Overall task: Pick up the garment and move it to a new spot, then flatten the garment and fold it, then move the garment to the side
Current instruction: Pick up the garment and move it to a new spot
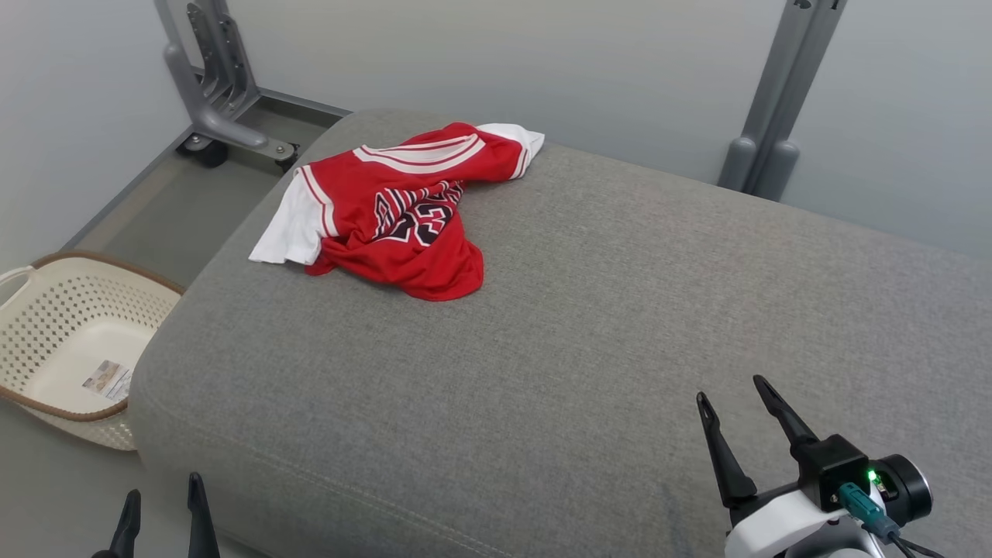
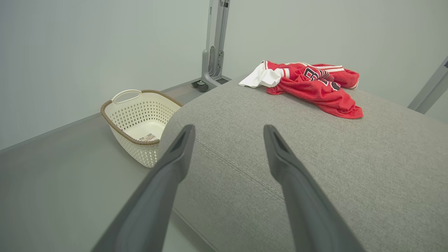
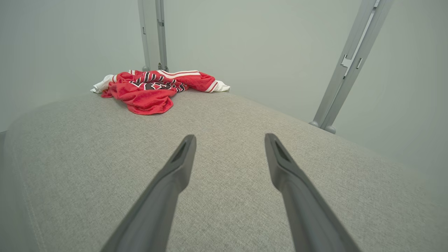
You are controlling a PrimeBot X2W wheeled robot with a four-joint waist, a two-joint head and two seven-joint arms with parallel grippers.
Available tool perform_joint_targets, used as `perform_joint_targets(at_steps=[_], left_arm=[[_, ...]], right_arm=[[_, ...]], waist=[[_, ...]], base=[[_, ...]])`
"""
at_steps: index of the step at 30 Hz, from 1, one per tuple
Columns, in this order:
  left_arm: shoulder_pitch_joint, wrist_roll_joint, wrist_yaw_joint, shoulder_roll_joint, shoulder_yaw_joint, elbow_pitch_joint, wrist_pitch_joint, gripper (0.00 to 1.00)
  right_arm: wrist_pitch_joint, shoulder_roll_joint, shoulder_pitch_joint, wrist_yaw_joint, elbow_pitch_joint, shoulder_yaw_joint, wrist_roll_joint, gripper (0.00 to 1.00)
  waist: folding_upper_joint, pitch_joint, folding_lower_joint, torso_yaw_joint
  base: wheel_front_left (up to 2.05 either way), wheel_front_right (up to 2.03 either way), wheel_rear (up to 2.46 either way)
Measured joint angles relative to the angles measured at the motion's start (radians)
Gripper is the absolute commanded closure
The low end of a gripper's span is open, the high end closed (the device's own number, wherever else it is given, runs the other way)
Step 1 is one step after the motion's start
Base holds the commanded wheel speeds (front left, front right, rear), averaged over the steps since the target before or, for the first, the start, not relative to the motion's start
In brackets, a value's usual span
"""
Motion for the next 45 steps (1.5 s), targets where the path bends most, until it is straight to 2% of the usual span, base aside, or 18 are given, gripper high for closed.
perform_joint_targets(at_steps=[5, 13, 16, 20, 23, 24, 28, 33, 38, 45], left_arm=[[0.006, -0.002, 0.0, -0.004, 0.008, -0.01, 0.0, 0.0], [-0.014, -0.003, 0.0, -0.007, -0.031, 0.009, 0.0, 0.0], [-0.098, -0.016, 0.0, -0.007, -0.059, 0.035, 0.002, 0.0], [-0.259, -0.036, 0.032, -0.008, -0.09, 0.11, 0.063, 0.0], [-0.426, -0.084, 0.042, -0.006, -0.122, 0.184, 0.112, 0.0], [-0.534, -0.115, 0.044, -0.007, -0.142, 0.249, 0.151, 0.0], [-0.731, -0.133, 0.039, -0.004, -0.162, 0.393, 0.241, 0.0], [-0.941, -0.141, 0.032, 0.031, -0.163, 0.564, 0.284, 0.0], [-1.073, -0.145, 0.03, 0.036, -0.171, 0.727, 0.28, 0.0], [-1.115, -0.16, 0.041, 0.044, -0.167, 0.93, 0.297, 0.0]], right_arm=[[0.0, -0.004, -0.003, 0.0, 0.01, 0.018, 0.006, 0.0], [0.0, -0.003, 0.025, 0.0, -0.007, -0.006, 0.006, 0.0], [0.0, -0.02, 0.014, 0.0, -0.024, -0.006, -0.001, 0.0], [0.0, -0.066, -0.049, 0.0, -0.052, -0.007, -0.01, 0.0], [0.0, -0.113, -0.111, 0.0, -0.079, -0.009, -0.018, 0.0], [0.0, -0.144, -0.144, 0.0, -0.09, -0.01, -0.021, 0.0], [0.0, -0.19, -0.2, 0.0, -0.121, -0.009, -0.026, 0.0], [0.0, -0.229, -0.235, 0.0, -0.148, 0.007, -0.026, 0.0], [0.0, -0.262, -0.237, 0.0, -0.169, 0.027, -0.027, 0.0], [0.0, -0.286, -0.237, 0.0, -0.207, 0.037, -0.027, 0.0]], waist=[[0.0, -0.002, 0.0, 0.035], [0.0, -0.001, 0.0, 0.032], [0.0, 0.021, 0.0, 0.032], [0.0, 0.074, 0.0, 0.031], [0.0, 0.129, 0.0, 0.029], [0.0, 0.173, 0.0, 0.024], [0.0, 0.268, 0.0, 0.006], [0.0, 0.382, 0.0, -0.027], [0.0, 0.475, 0.0001, -0.067], [0.0, 0.534, 0.0001, -0.149]], base=[[0.0, 0.0, 0.0], [0.0, 0.0, 0.0], [0.0, 0.0, 0.0], [0.0, 0.0, 0.0], [0.0, 0.0, 0.0], [0.0, 0.0, 0.0], [0.0, 0.0, 0.0], [0.0, 0.0, 0.0], [0.0, 0.0, 0.0], [0.0, 0.0, 0.0]])
